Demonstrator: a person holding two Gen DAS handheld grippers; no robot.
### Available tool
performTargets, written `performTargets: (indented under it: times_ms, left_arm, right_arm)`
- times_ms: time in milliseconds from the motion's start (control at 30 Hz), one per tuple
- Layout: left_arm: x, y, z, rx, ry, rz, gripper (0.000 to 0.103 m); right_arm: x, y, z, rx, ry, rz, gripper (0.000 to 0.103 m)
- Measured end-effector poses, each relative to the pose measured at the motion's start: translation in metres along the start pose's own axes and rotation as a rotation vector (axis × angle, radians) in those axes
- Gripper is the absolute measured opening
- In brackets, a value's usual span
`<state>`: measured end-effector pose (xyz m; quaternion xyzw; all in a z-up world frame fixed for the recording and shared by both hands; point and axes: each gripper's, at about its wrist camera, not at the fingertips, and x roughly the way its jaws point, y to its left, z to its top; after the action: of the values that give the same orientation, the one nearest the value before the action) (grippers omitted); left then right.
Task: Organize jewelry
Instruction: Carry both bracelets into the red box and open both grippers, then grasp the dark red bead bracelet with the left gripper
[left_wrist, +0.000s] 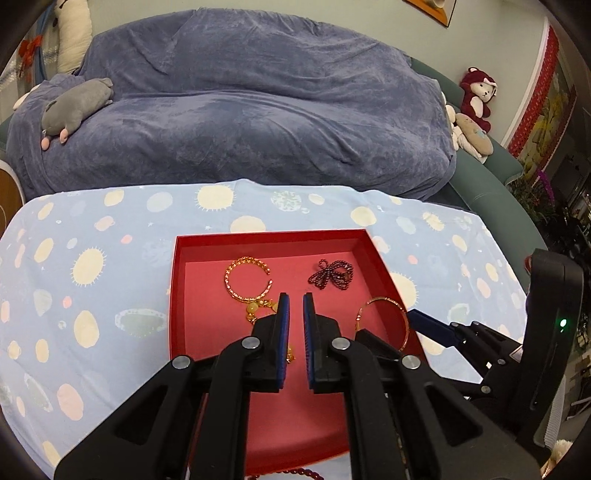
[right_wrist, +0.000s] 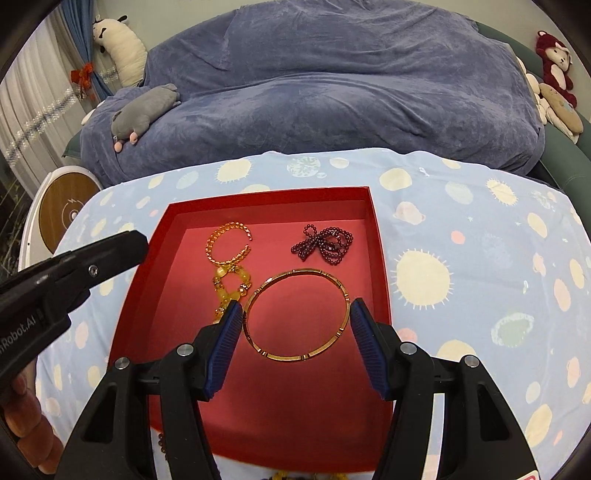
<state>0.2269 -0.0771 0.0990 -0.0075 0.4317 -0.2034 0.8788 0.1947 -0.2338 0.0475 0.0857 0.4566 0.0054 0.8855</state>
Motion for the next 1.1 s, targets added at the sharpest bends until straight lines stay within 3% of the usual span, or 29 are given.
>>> performTargets:
  times_ms: [233, 500, 733, 1100]
  left_arm:
    - [0.032, 0.032, -0.013, -0.035, 0.058, 0.046, 0.007]
    - [0.037, 0.043, -0.028, -0.051, 0.075, 0.065, 0.008]
    - [0.021, 0.037, -0.037, -0.026, 0.062, 0.068, 0.008]
    - [-0.027, 0.024, -0.075, -0.055, 0.069, 0.034, 0.008]
  right_arm:
    - [0.041, -0.003, 0.007, 0.009, 0.056, -0.019, 0.058]
    - [0.056, -0.001, 0.013, 0.010, 0.070, -0.020, 0.060]
    - [0.012, -0.008, 0.005, -0.005, -0.003, -0.049, 0.066]
    - [-0.066, -0.030, -0.066, 0.064, -0.018, -0.054, 0.066]
